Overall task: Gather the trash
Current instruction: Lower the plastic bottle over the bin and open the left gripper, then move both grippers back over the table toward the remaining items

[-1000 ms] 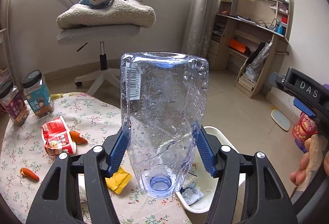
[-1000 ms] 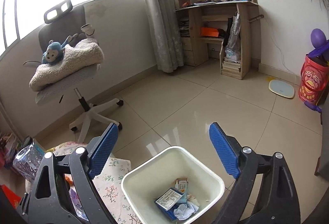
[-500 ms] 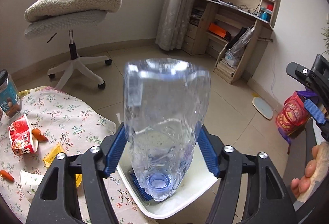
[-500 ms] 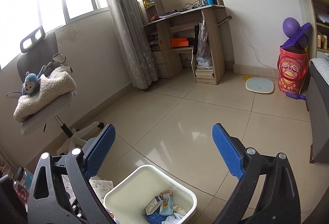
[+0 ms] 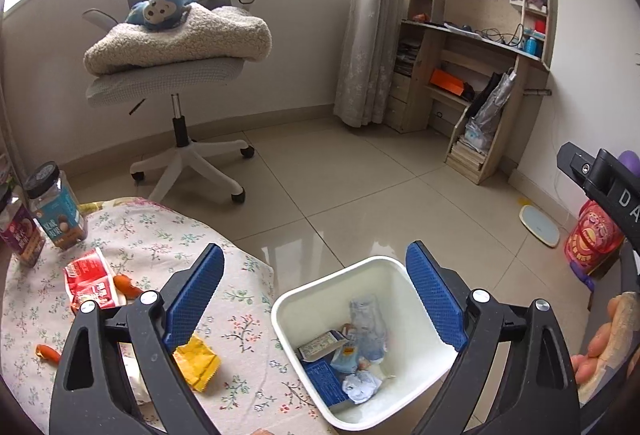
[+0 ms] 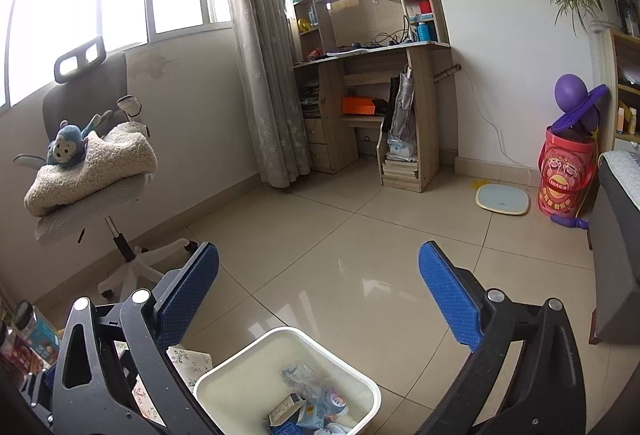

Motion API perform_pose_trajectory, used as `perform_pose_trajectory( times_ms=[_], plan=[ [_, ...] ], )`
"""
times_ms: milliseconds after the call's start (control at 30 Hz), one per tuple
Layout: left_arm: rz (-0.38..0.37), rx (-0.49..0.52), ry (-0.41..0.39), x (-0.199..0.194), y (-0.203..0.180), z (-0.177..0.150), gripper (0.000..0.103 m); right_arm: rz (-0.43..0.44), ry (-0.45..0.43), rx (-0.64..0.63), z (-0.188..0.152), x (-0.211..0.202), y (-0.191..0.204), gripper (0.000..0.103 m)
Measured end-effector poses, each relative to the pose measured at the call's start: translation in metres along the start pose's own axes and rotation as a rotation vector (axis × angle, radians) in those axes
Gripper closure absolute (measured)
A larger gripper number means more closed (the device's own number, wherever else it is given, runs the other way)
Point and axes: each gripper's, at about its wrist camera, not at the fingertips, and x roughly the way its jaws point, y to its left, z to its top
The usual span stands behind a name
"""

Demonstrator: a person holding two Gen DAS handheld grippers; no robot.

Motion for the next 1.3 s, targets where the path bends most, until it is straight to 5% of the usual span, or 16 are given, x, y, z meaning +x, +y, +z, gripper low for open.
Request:
perform_pose_trajectory(
  times_ms=[267,633,1300],
  plan=[
    [0.154,-0.045,-0.087,-0.025,0.048,-0.003,0.010,0.016,-0.005,-0.112,-0.016,-0.010,0.038,0.007],
    [0.251,-0.126,-0.078,-0.036,0.115,-0.020,0.009,0.104,0.009,-0.281,-0.047,-0.027,0.106,0.007],
    [0.406,-0.273,0.060,-0.033,0.237,-0.062,0.009,0.227,0.122,-0.487,-0.106,-0.039,0.220,0.007]
  ],
)
